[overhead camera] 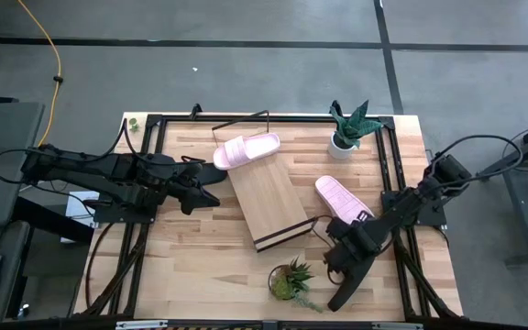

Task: Pick and place slides into the shelf
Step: Put the pink slides on the shelf

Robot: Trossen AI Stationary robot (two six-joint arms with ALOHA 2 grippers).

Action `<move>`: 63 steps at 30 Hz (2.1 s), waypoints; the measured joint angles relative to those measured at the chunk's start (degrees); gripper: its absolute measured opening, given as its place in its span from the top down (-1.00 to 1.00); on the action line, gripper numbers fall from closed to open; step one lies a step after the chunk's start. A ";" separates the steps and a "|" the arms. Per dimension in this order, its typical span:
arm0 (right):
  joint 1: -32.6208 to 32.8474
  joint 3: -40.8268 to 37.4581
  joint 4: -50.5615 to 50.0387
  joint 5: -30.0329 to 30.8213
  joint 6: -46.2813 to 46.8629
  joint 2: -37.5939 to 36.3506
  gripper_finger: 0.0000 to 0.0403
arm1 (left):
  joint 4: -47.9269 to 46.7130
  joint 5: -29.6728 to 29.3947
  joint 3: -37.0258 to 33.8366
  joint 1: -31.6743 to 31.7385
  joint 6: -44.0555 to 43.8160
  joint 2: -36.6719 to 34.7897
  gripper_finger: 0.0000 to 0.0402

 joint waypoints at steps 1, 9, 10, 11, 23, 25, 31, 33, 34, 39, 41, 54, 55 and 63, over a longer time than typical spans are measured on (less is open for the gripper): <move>0.25 0.00 0.06 -0.01 0.17 0.00 -0.05 | 0.00 0.00 0.00 0.00 0.02 0.00 0.53; 1.58 0.00 -5.88 1.71 6.32 0.00 -0.22 | -1.89 -0.01 0.00 0.00 0.15 0.01 0.53; 1.83 0.00 -6.89 2.48 6.69 0.00 -0.22 | -2.24 0.00 0.00 -0.02 0.15 0.02 0.53; 2.09 0.00 -7.78 3.51 6.85 0.00 -0.22 | -2.58 0.18 0.00 -0.02 0.15 0.02 0.53; 2.44 -0.08 -9.26 6.90 2.95 5.41 -0.22 | -2.97 2.95 0.00 -0.02 0.19 0.02 0.53; 2.44 -0.09 -9.43 6.25 2.21 7.57 -0.22 | -3.01 2.97 0.00 -0.02 0.19 0.02 0.53; 2.51 -0.13 -10.13 6.49 2.64 11.98 -0.22 | -3.22 4.76 0.00 -0.02 0.19 0.02 0.53; 2.52 -0.11 -10.89 7.37 3.11 12.76 -0.22 | -3.69 5.19 0.00 -0.02 0.19 0.02 0.53; 2.43 -0.11 -11.33 7.69 3.31 13.28 -0.22 | -4.04 5.43 0.00 -0.02 0.19 0.02 0.53; 2.41 -0.11 -13.25 9.11 4.79 14.69 -0.22 | -5.24 5.55 0.00 -0.02 0.17 0.02 0.53; 2.41 -0.11 -14.79 10.11 6.22 14.71 -0.22 | -5.53 5.55 0.00 -0.02 0.17 0.02 0.53; 2.12 -0.11 -18.65 13.27 7.99 14.71 -0.14 | -6.01 5.51 0.00 -0.02 0.19 0.02 0.53; 2.01 -0.11 -18.55 13.07 7.99 14.71 -0.10 | -6.01 5.51 0.00 -0.02 0.19 0.02 0.53; 2.00 -0.11 -18.14 10.70 7.99 14.69 0.38 | -5.99 5.38 0.00 -0.02 0.63 0.02 0.53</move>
